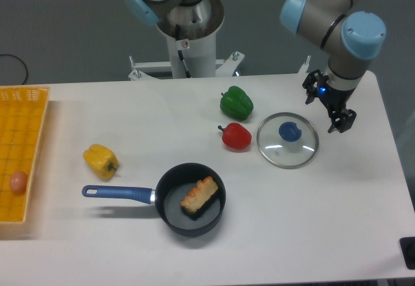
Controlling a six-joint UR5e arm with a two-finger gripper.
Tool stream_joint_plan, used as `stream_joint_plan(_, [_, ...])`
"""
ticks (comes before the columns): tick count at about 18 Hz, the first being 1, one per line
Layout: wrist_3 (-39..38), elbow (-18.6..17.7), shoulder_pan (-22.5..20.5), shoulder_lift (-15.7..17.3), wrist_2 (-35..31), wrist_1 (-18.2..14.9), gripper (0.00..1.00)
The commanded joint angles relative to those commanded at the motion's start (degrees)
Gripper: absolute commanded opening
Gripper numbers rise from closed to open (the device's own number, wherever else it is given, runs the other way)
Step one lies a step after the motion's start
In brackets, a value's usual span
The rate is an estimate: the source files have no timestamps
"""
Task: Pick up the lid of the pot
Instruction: 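Move the gripper over the blue knob and lower it onto the knob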
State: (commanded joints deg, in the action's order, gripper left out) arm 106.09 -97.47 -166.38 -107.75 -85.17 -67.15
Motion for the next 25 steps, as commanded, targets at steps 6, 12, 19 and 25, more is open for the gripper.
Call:
stream_joint_plan(6, [-0.6, -1.1, 3.9, -0.2, -3.0, 0.2, 1.0])
stream_joint_plan(12, [-1.1, -8.2, 5.5, -0.2, -7.0, 7.8, 1.0])
stream_joint_plan(19, [-0.5, -10.0, 4.8, 0.9, -6.8, 9.9, 0.97])
stream_joint_plan(25, [-1.3, -10.3, 5.2, 0.4, -6.8, 10.3, 0.99])
